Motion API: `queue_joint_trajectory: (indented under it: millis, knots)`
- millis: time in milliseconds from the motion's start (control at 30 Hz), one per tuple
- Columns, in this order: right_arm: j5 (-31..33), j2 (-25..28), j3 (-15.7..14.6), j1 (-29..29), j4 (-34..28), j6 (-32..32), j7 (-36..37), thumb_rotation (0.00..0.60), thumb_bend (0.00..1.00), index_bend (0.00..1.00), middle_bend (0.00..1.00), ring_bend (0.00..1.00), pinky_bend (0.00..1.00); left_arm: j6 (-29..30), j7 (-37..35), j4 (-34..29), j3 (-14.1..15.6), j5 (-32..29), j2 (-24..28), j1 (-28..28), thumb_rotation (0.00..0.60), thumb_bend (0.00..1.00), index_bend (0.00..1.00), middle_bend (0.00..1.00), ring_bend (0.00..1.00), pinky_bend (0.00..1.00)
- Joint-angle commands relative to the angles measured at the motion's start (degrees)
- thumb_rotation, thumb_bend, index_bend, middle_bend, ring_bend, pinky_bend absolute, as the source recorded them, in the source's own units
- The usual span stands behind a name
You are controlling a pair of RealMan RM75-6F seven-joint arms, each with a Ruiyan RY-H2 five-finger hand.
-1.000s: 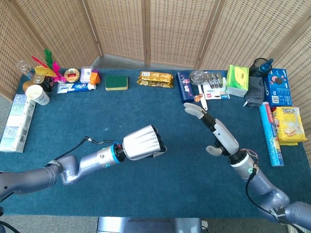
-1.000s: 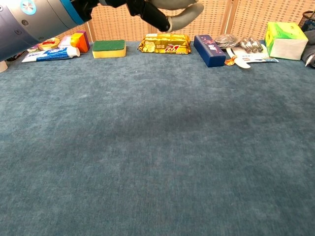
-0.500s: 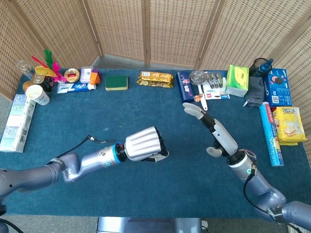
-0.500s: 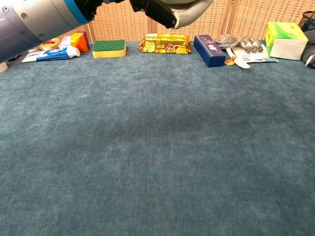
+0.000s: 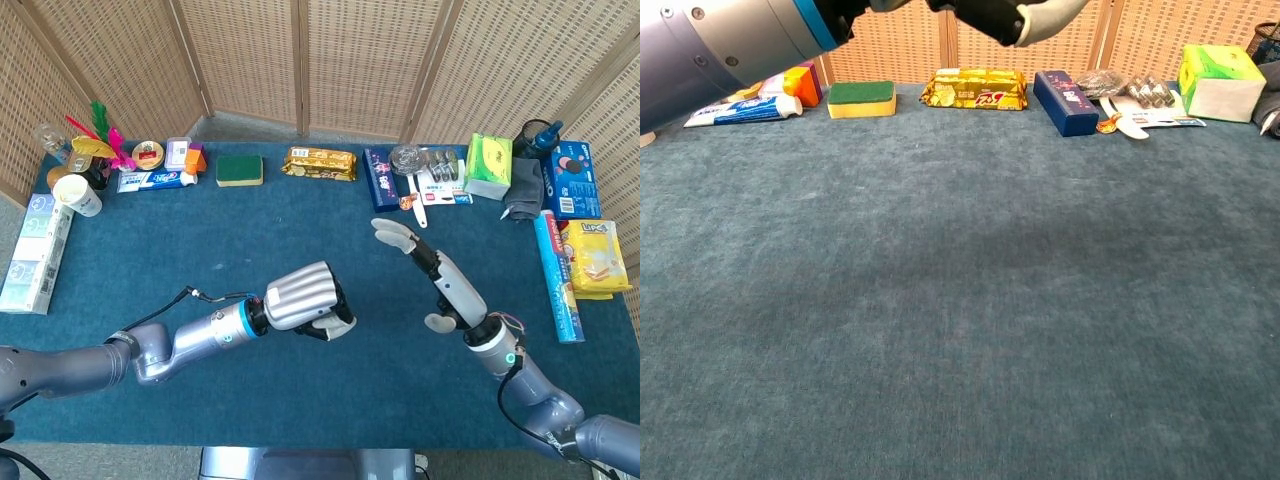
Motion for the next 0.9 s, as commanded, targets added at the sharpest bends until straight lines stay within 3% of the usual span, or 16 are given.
queue_joint_trajectory:
  millis: [33,367,900]
  knots:
    - [-0.1,-0.5,0.3,0.6,-0.1,-0.1,-0.3,0.000,0.00,0.04,0.02,0.00,0.02,-0.3,0.1,-1.2,-0.2,-0.3,0.3,-0.1,0.600,0.62,1.00,1.00,1.00,1.00]
    - [-0.3,-1.2,2.1,2.3,-1.2,0.7,-2.5,0.000,0.00,0.04,0.03,0.00,0.02,-0.1,1.9,-5.6,-1.1,-0.6,2.3,0.1,0.600,0.63,1.00,1.00,1.00,1.00]
    - [-0.4,-4.8,4.3,3.2,2.2,5.1,-6.7,0.000,0.00,0.06,0.04,0.00,0.03,-0.6,6.2,-12.6,-2.4,-0.5,7.4,0.6,0.600,0.63,1.00,1.00,1.00,1.00]
